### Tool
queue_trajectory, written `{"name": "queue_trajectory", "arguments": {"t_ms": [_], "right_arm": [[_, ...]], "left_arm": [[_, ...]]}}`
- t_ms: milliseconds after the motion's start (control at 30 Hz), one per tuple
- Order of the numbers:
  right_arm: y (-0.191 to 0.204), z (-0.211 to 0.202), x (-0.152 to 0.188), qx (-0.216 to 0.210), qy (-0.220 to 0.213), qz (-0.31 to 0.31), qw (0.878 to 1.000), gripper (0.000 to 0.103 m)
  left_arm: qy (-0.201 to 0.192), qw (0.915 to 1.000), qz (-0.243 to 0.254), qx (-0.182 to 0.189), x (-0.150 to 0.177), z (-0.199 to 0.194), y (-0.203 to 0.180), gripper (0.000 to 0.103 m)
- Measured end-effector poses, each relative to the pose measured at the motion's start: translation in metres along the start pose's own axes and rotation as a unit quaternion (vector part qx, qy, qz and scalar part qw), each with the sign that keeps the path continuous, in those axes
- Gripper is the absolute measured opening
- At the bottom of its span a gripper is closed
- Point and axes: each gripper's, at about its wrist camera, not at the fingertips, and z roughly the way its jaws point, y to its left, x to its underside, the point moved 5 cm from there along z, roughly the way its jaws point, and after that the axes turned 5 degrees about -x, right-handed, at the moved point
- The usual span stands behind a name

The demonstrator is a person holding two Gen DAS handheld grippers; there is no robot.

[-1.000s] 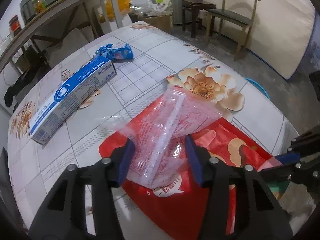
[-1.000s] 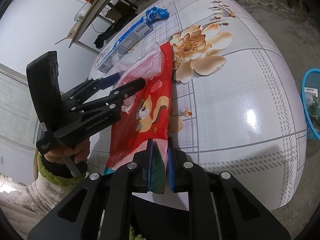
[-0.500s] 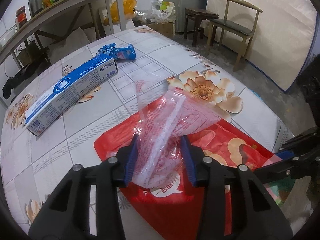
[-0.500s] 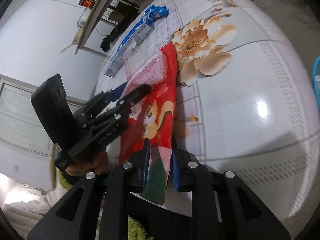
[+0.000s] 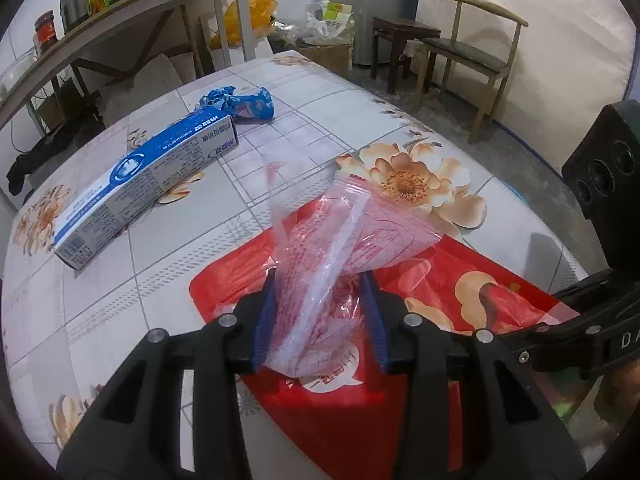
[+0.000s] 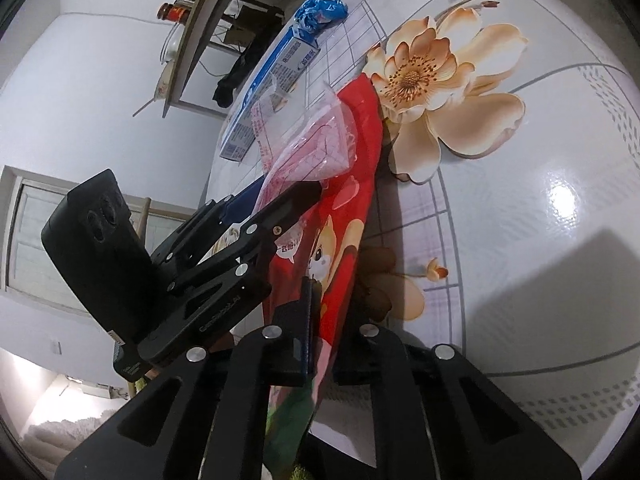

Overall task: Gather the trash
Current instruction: 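Lift the clear bag with the left tool while the right tool lifts the red bag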

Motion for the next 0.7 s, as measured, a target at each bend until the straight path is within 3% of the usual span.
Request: {"name": "queue_trajectory", "arguments": {"t_ms": [467,700], "right_arm": [[-0.008,-0.019,0.006,-0.011,-0.030,0.007,0.999,0.005],[-0.009,-0.031,0.009,-0.009,-0.043,0.005,0.999,0.005]], "left_arm": [[-0.023,0.9982,0.025,-0.049,-0.007,-0.025,-0.010,0.019],[-0.037,0.9969,0.026,-0.064,-0.010,-0.036,-0.008,0.017]]}}
